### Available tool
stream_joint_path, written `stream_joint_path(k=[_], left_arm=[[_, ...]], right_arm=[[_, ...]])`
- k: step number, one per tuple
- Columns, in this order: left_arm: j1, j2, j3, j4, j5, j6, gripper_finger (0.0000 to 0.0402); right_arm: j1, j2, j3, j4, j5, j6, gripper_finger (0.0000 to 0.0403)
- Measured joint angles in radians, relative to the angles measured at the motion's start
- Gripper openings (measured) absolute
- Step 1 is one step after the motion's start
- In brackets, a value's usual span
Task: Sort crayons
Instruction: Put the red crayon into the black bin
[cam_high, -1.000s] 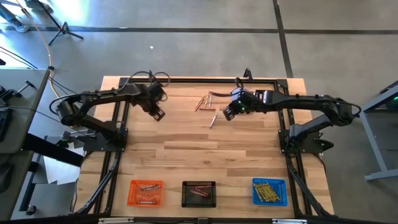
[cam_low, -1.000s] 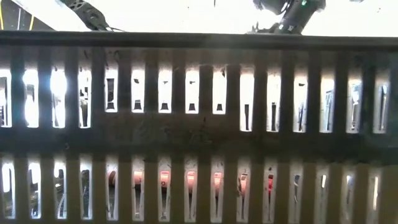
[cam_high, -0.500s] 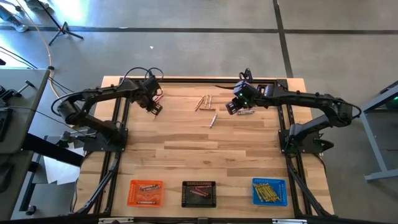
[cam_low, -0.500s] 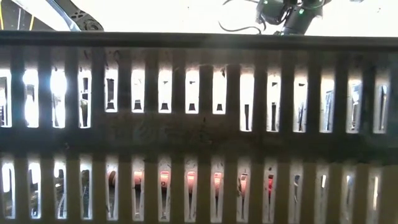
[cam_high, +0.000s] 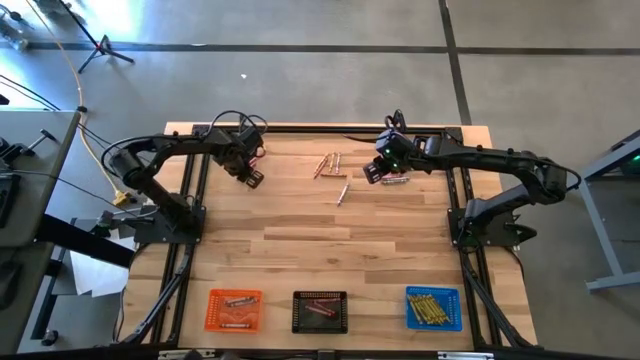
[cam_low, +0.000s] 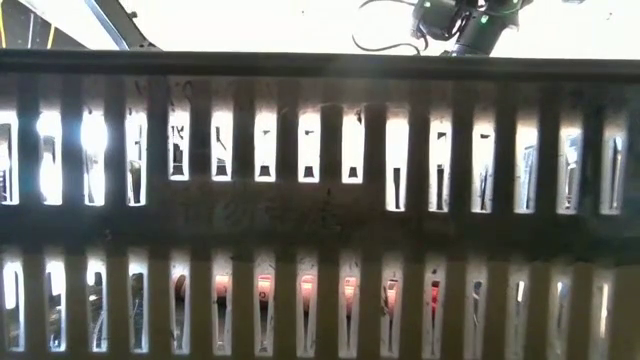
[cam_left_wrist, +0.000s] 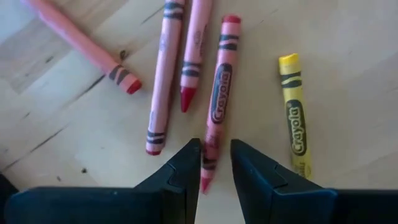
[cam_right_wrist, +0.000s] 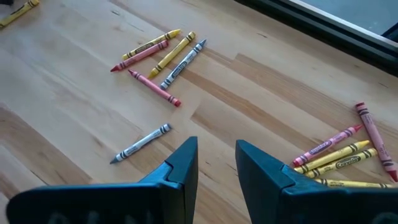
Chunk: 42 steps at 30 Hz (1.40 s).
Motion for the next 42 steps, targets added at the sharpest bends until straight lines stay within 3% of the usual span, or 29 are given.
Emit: stream_joint_path(k=[11,19,27,30,35,39,42], left_arm=[[-0.001,0.030,0.001,0.013,0.002,-0.015,0.0079],[-0.001,0.031,0.000,0.007,0.003,-0.079,0.0009],[-0.003,-0.028,0.050,-0.096,-0.009,-0.082,0.0010],[-0.015,-0.084,0.084,-0.108,0.041,-0.082,0.0003],[-0.090,-0.192,0.125,-0.096,0.236,-0.137,0.0003],[-0.237,-0.263,0.129,-0.004,0.391,-0.268,0.0003],[-0.404,-0.288,0.131,0.119,0.408,-0.372,0.0003]], right_arm=[[0.000,0.000,0.000,0.001,-0.030,0.010,0.0094],[0.000,0.000,0.000,0.001,-0.030,0.010,0.0094],[0.000,0.000,0.000,0.053,-0.026,0.043,0.0094],[0.000,0.000,0.000,0.073,-0.025,0.044,0.0094],[0.000,0.000,0.000,0.080,-0.019,0.028,0.0094],[0.000,0.000,0.000,0.079,-0.017,-0.015,0.0094],[0.000,0.000,0.000,0.078,-0.017,-0.035,0.0094]])
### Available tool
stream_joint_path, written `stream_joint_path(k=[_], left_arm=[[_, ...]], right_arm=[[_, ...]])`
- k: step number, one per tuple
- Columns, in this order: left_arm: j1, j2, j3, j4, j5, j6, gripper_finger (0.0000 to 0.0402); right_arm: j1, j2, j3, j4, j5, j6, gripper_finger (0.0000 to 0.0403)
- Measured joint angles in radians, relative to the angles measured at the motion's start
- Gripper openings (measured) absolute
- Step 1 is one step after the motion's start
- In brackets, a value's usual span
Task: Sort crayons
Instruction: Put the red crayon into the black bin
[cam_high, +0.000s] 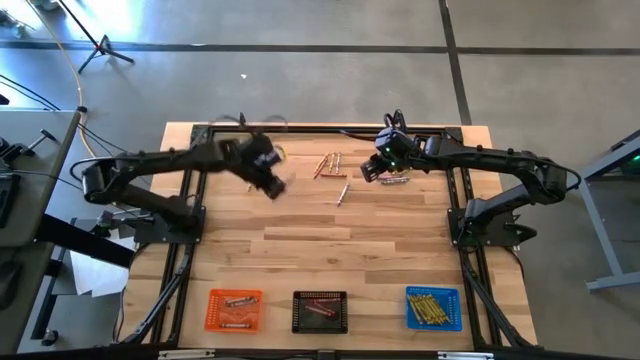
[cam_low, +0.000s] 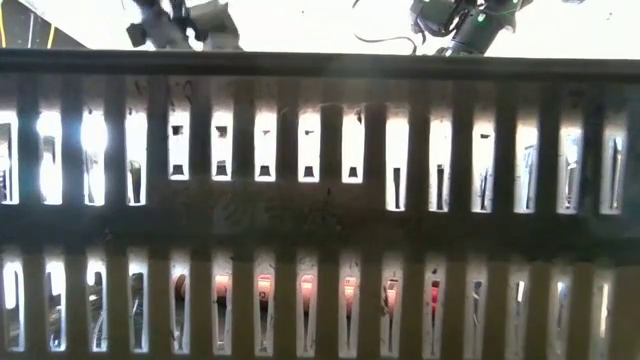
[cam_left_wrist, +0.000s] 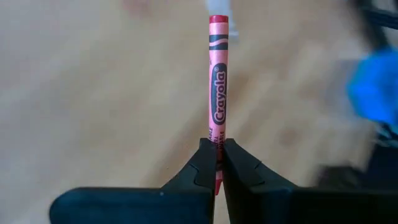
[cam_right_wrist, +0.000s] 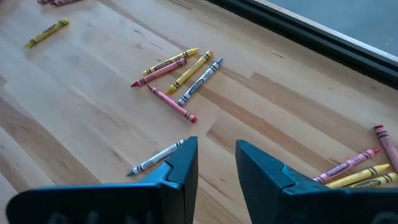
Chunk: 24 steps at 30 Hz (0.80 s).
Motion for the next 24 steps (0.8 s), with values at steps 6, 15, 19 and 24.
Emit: stream_joint_path(k=[6,15,19,24], left_arm=[[-0.360,0.037,0.001,0.354,-0.044,-0.103,0.0003],[-0.666,0.200,0.012,0.606,-0.129,-0.183,0.0003],[-0.768,0.322,0.083,0.616,-0.125,-0.175,0.0003],[-0.859,0.471,0.210,0.539,-0.151,-0.049,0.0003]], right_arm=[[0.024,0.000,0.000,-0.037,-0.022,-0.027,0.0094],[0.090,0.000,0.000,-0.107,-0.027,-0.026,0.0094],[0.124,0.000,0.000,-0.100,-0.027,-0.026,0.0094],[0.162,0.000,0.000,-0.108,-0.027,-0.026,0.0094]])
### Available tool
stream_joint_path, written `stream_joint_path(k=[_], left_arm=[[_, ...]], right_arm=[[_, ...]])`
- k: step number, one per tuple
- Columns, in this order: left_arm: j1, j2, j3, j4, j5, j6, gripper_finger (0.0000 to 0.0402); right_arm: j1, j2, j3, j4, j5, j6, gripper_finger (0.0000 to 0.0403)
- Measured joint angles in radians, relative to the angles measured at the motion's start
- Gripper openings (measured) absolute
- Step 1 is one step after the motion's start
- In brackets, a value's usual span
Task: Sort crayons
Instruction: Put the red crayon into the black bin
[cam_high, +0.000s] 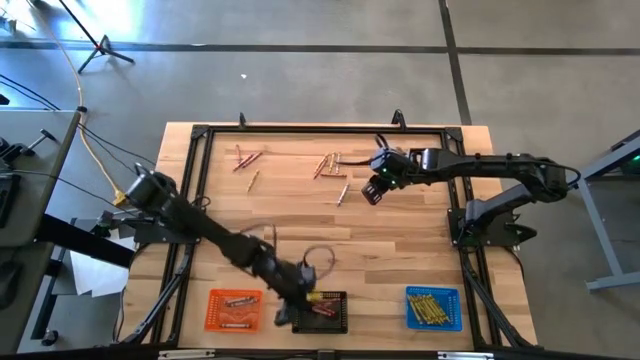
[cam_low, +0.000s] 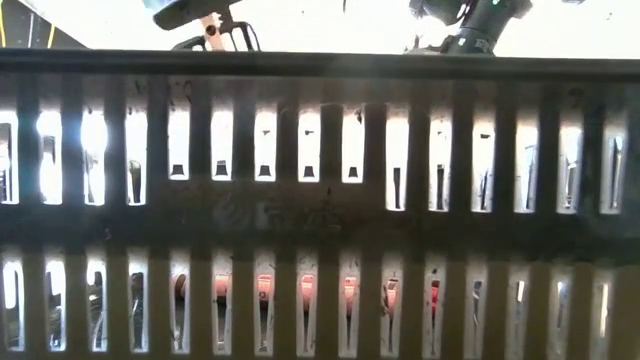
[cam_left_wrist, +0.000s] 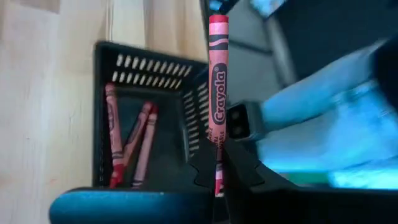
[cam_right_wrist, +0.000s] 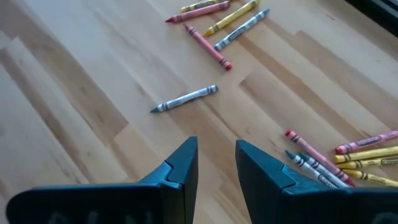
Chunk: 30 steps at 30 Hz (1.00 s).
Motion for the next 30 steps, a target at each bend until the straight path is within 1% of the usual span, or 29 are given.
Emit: stream_joint_path(k=[5,7,9,14,24,27,30], left_arm=[[-0.033,0.100,0.144,-0.235,-0.139,0.080,0.0003],[-0.032,0.121,0.193,-0.316,-0.171,0.095,0.0003],[-0.026,0.131,0.225,-0.371,-0.183,0.078,0.0004],[-0.014,0.133,0.241,-0.368,-0.183,0.021,0.0027],[-0.015,0.133,0.241,-0.344,-0.130,0.034,0.0095],[0.001,0.133,0.241,-0.343,-0.133,0.056,0.0103],[0.040,0.133,0.241,-0.344,-0.138,0.050,0.0102]], right_arm=[[0.031,0.000,0.000,-0.004,0.000,0.000,0.0094],[0.040,0.000,0.000,-0.012,0.000,0.000,0.0094],[0.047,0.000,0.000,-0.011,0.000,0.003,0.0094],[0.051,0.000,0.000,-0.022,0.000,0.011,0.0094],[0.051,0.000,0.000,-0.044,0.002,0.007,0.0094],[0.051,0.000,0.000,-0.044,0.008,0.003,0.0094],[0.050,0.000,0.000,-0.040,0.024,0.002,0.0094]])
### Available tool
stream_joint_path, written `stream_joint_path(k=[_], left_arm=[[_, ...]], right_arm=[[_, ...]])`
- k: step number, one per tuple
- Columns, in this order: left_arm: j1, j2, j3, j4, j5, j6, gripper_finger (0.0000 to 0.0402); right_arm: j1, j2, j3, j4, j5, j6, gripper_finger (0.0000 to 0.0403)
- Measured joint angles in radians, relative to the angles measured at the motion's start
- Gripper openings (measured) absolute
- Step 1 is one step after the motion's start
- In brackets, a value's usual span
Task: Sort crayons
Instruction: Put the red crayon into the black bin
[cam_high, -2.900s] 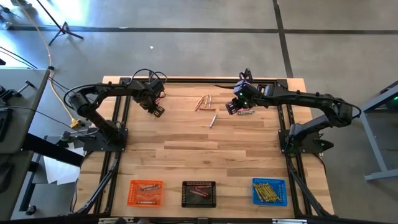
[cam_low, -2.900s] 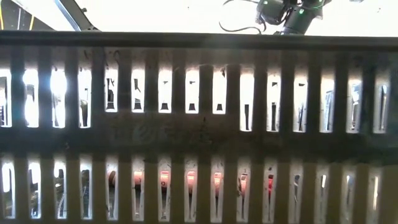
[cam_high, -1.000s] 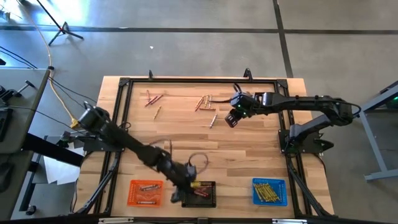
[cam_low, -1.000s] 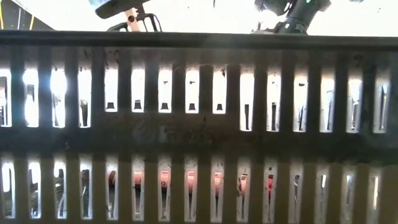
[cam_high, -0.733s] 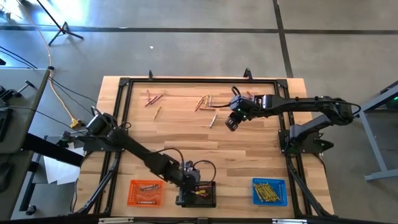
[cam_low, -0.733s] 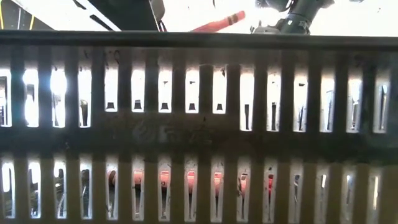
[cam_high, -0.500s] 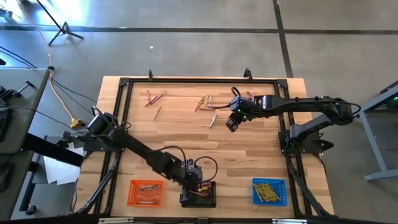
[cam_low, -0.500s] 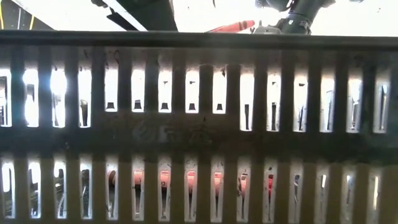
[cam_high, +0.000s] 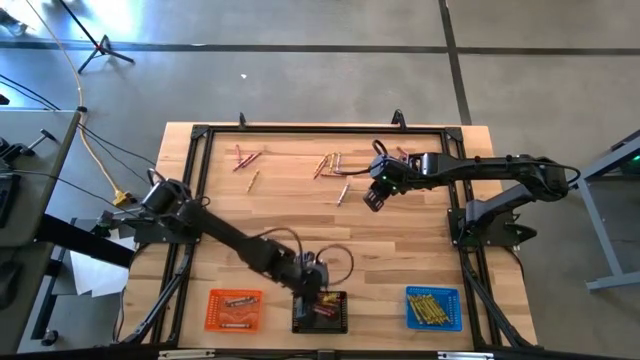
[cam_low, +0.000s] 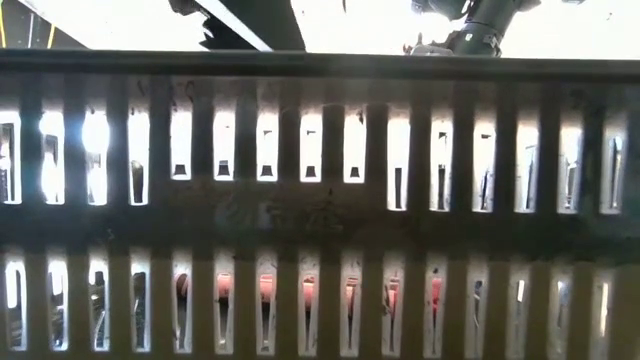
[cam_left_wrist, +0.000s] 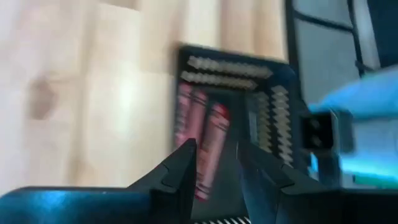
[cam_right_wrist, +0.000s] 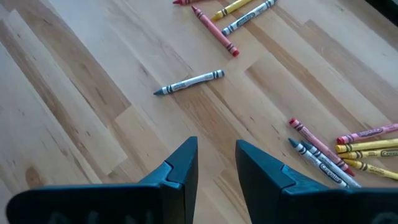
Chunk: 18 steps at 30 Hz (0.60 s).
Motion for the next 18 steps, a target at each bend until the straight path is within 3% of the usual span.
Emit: stream_joint_path(k=[3,8,18], left_arm=[[0.066,-0.006,0.000,-0.013,-0.001,-0.018,0.0098],[0.214,-0.006,0.000,-0.073,-0.035,0.084,0.0093],[0.568,-0.006,0.000,-0.431,-0.138,0.270,0.0092]], right_arm=[[-0.003,0.000,0.000,0.007,0.001,-0.001,0.0094],[-0.003,0.000,0.000,0.011,0.001,-0.011,0.0094],[-0.003,0.000,0.000,0.010,0.000,-0.002,0.0094]])
